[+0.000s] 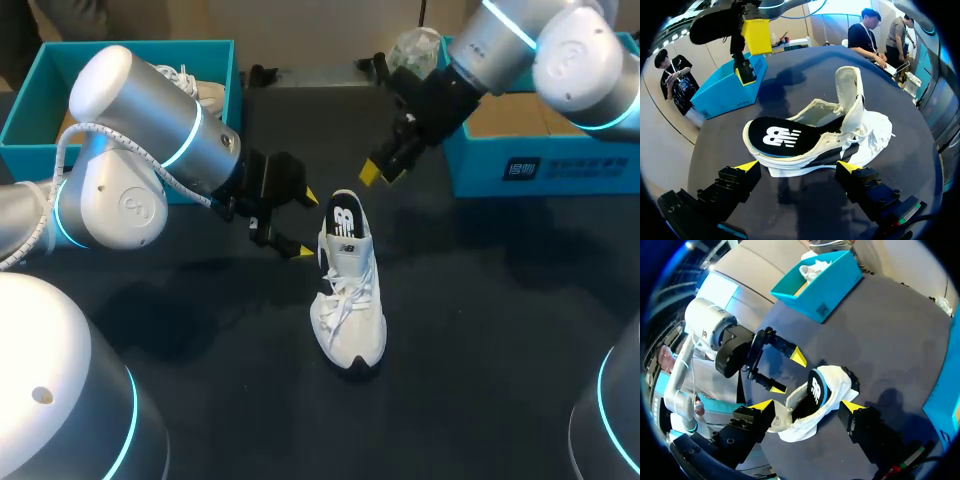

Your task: Take the shoe out of the shoebox, open the shoe tongue, remove and reinsert the insole, then place the shoe into the shoebox

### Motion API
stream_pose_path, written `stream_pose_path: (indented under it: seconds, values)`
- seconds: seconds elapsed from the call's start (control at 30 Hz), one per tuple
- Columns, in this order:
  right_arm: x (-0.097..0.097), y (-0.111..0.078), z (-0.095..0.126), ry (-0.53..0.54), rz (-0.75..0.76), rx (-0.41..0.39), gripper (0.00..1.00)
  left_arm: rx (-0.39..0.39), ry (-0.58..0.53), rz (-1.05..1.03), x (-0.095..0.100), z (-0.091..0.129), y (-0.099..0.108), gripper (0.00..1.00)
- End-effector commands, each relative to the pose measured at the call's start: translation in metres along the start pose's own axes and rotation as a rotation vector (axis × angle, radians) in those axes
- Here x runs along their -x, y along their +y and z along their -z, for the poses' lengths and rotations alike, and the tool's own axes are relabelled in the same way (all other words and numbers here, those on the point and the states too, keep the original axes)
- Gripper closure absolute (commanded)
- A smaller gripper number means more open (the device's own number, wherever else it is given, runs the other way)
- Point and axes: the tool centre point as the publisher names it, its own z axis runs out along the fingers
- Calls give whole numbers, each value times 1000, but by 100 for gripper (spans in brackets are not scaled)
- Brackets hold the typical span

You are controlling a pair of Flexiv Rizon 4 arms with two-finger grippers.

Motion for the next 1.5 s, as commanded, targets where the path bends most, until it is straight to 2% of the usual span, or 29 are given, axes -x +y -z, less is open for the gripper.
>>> stream_pose_path:
  seconds: [0.03, 0.07, 0.13, 0.17, 0.23, 0.27, 0.3, 0.33, 0.5, 0.7, 0.97, 1.27, 1.5]
  values:
    - [-4, -13, 6, -32, -17, 61, 24, 4, -1, 0, 0, 0, -1, 0]
    - [-3, -13, 8, -40, -24, 64, 27, 4, -1, 0, 0, 0, -1, 0]
    - [-3, -14, 11, -72, -44, 89, 51, 4, -1, 0, 0, 0, -1, 0]
    - [-3, -15, 13, -88, -59, 95, 59, 4, -1, 0, 0, 0, -1, 0]
    - [-2, -16, 15, -109, -78, 106, 69, 4, -1, 0, 0, 0, -1, 0]
    - [-2, -16, 16, -122, -84, 115, 80, -4, 1, -20, 0, 7, -6, 0]
    - [-2, -16, 17, -137, -94, 122, 98, 7, 6, -14, 1, 13, -9, 0]
    - [-2, -16, 17, -145, -103, 128, 100, 24, 3, -50, 0, 21, -15, 0]
    - [-4, -11, 14, -228, -163, 144, 100, 37, 18, -69, 2, 40, -20, 0]
    - [-4, -11, 14, -228, -163, 144, 100, 53, 40, -79, 11, 60, -11, 0]
    - [-4, -11, 14, -228, -163, 144, 100, 41, 71, -137, 27, 103, -1, 0]
    - [-4, -11, 14, -228, -163, 144, 100, 65, 69, -185, 41, 154, 10, 0]
    - [-1, -2, -3, -381, -244, 142, 100, 77, 81, -218, 47, 176, 15, 0]
